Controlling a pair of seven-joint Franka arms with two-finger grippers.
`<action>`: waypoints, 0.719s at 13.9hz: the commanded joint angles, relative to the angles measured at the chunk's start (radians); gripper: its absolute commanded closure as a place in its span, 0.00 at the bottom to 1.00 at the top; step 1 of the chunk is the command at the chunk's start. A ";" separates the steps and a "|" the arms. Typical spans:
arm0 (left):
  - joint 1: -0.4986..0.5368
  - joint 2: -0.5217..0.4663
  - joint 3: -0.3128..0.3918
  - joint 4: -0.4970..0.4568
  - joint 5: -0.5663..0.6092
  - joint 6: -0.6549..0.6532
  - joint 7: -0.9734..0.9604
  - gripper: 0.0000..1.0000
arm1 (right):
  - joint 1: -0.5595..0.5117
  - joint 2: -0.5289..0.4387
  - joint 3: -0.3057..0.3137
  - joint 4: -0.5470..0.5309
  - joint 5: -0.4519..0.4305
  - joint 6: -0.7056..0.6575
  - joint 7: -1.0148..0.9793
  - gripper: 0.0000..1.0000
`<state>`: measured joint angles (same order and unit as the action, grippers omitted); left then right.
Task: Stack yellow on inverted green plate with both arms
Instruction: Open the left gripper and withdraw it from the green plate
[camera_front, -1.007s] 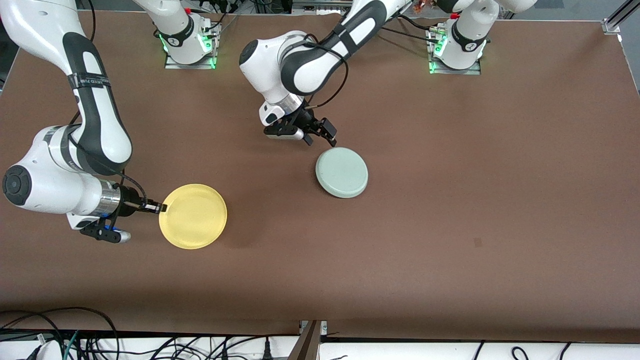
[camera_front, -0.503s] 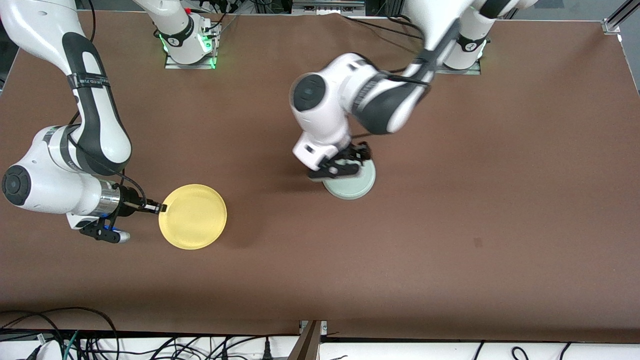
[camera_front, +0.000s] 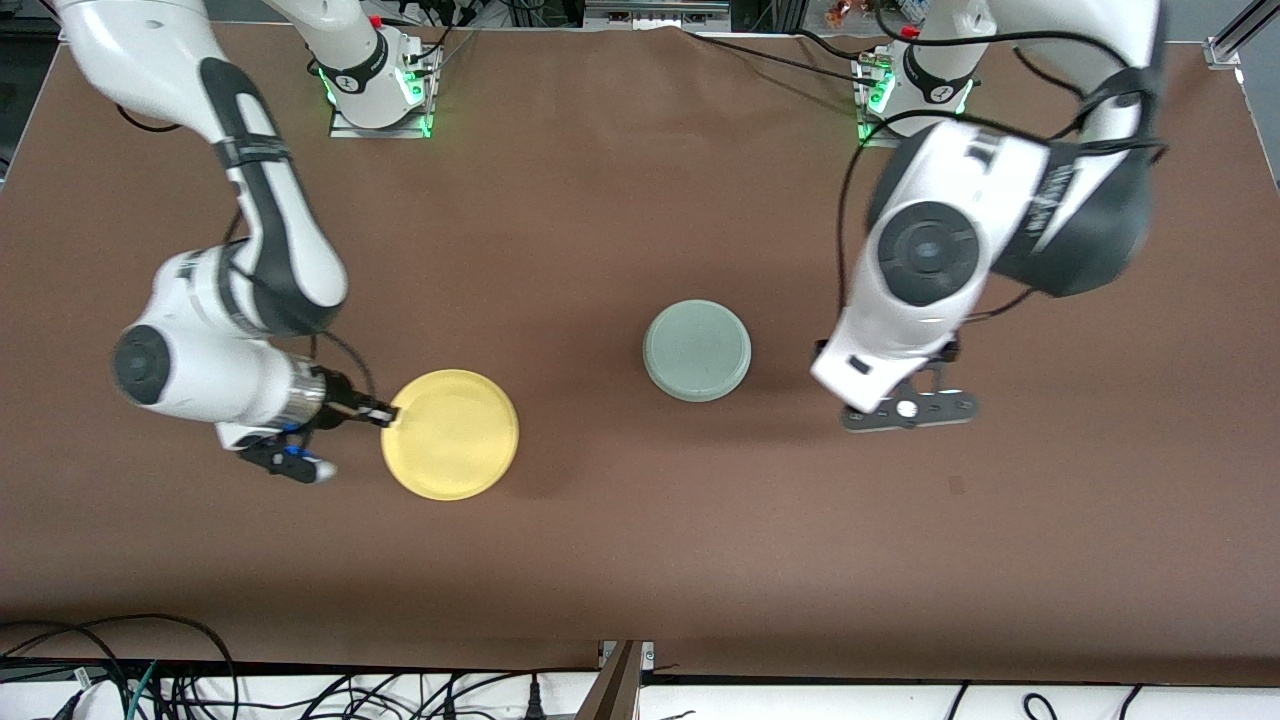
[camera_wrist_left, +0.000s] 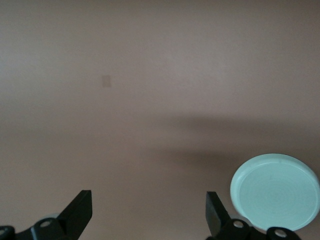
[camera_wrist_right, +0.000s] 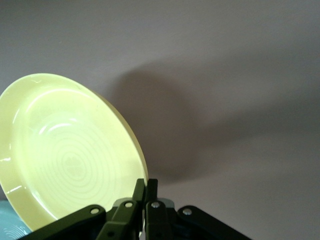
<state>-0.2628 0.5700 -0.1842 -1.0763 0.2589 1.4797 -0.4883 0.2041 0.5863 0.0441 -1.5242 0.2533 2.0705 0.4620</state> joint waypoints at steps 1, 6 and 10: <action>0.075 -0.068 -0.009 -0.036 -0.038 -0.028 0.156 0.00 | 0.124 0.049 -0.009 0.010 0.012 0.086 0.180 1.00; 0.155 -0.322 0.064 -0.279 -0.108 0.049 0.407 0.00 | 0.322 0.076 -0.009 0.009 0.012 0.132 0.426 1.00; 0.189 -0.495 0.166 -0.509 -0.228 0.169 0.627 0.00 | 0.472 0.127 -0.009 0.009 0.003 0.228 0.585 1.00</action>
<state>-0.1034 0.2000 -0.0308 -1.3930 0.0665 1.5528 0.0341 0.6107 0.6734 0.0477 -1.5252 0.2533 2.2337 0.9761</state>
